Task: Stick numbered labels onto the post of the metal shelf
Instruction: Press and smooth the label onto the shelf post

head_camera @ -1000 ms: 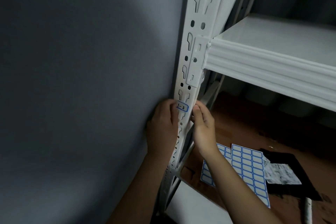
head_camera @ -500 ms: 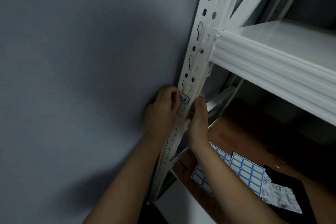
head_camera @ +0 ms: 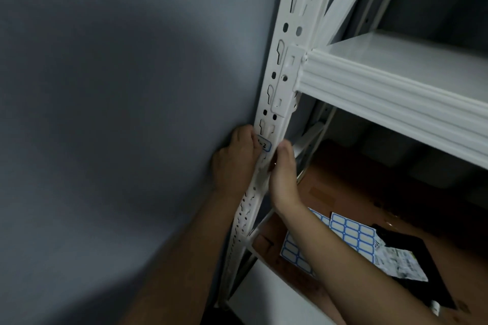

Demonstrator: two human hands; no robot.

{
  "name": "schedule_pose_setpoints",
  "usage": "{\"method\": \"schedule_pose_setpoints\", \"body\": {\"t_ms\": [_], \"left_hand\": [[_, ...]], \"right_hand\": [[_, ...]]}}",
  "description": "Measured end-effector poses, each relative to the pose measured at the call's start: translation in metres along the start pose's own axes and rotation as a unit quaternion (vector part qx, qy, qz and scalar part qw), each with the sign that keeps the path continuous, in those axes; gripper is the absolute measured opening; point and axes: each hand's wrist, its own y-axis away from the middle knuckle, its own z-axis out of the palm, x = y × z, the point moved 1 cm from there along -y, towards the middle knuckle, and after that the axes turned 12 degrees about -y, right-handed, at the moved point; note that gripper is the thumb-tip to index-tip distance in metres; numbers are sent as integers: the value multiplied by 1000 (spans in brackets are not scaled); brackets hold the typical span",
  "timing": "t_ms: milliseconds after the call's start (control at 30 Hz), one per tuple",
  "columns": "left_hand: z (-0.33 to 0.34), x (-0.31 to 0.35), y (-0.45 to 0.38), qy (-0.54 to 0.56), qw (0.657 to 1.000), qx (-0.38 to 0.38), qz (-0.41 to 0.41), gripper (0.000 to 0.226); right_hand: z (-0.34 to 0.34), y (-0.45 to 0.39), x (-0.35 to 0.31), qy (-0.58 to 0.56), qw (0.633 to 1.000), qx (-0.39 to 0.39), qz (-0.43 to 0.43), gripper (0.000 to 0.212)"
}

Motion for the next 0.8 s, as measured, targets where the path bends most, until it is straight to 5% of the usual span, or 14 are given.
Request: {"method": "schedule_pose_setpoints", "body": {"t_ms": [400, 800], "left_hand": [[-7, 2, -9, -20, 999, -24, 4, 26], [-17, 6, -13, -42, 991, -125, -19, 26]], "right_hand": [[10, -1, -28, 21, 999, 33, 2, 30], [11, 3, -31, 30, 999, 28, 6, 30]]}}
